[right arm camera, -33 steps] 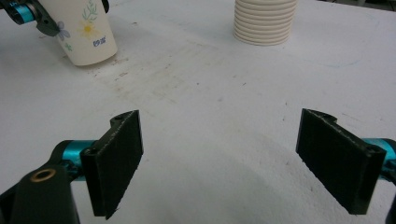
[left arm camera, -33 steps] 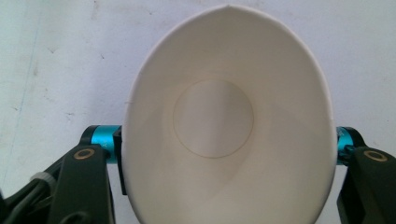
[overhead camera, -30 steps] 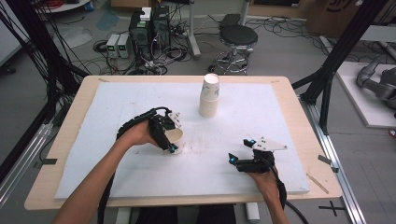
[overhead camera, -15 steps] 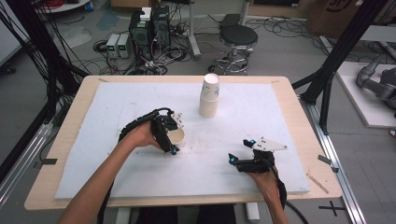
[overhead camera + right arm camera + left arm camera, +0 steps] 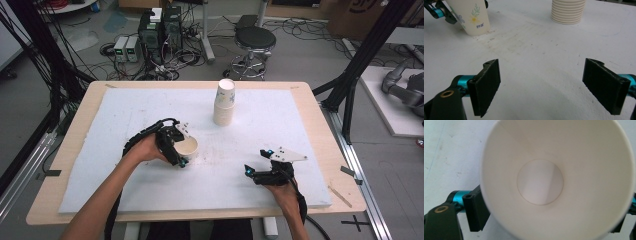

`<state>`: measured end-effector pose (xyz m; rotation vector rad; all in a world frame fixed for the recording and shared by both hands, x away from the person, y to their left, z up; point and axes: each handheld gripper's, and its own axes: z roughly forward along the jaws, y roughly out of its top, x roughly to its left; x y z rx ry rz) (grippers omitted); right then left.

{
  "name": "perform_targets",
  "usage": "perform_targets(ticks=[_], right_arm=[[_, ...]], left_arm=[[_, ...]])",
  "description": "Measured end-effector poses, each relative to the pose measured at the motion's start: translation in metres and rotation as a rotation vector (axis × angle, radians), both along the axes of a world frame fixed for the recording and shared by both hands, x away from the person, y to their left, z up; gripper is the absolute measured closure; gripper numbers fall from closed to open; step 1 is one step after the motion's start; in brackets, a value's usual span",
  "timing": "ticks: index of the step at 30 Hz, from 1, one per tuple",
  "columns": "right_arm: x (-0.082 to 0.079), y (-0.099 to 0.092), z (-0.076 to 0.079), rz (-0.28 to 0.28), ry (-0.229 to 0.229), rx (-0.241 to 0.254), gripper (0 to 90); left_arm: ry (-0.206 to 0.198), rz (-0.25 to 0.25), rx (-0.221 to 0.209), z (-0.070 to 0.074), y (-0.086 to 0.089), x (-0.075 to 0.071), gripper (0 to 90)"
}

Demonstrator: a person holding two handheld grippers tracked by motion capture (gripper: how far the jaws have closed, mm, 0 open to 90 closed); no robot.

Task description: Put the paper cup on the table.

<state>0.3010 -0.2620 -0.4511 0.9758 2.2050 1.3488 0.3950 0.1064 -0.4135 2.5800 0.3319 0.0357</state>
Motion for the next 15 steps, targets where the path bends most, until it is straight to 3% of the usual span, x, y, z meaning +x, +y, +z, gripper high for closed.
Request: perform_targets(ticks=[3, 7, 10, 11, 12, 13, 14, 15], right_arm=[[0.0, 0.0, 0.0, -0.001, 0.004, 0.0, 14.7], [0.0, -0.001, 0.0, -0.003, 0.0, 0.004, 14.7], [0.0, -0.001, 0.0, -0.008, 0.004, 0.01, 14.7], [0.0, -0.001, 0.0, -0.005, -0.004, 0.01, 14.7], [-0.001, -0.002, 0.0, -0.004, -0.008, 0.012, 14.7], [-0.001, -0.002, 0.0, -0.005, -0.011, 0.015, 14.7], [-0.001, -0.002, 0.0, -0.003, -0.011, 0.016, 14.7], [-0.001, -0.002, 0.0, -0.006, -0.008, 0.021, 14.7]], left_arm=[[-0.006, 0.005, -0.013, 0.0, 0.008, -0.003, 14.0], [-0.025, 0.057, -0.121, 0.0, 0.033, -0.016, 14.0], [-0.035, 0.074, -0.159, 0.001, 0.045, -0.023, 14.0], [-0.042, 0.086, -0.194, 0.001, 0.051, -0.026, 13.9], [-0.067, 0.119, -0.263, 0.001, 0.064, -0.033, 13.7], [-0.067, 0.119, -0.263, 0.001, 0.064, -0.033, 13.7], [-0.084, 0.159, -0.343, 0.0, 0.076, -0.042, 13.7], [-0.098, 0.181, -0.37, -0.001, 0.082, -0.047, 13.7]])
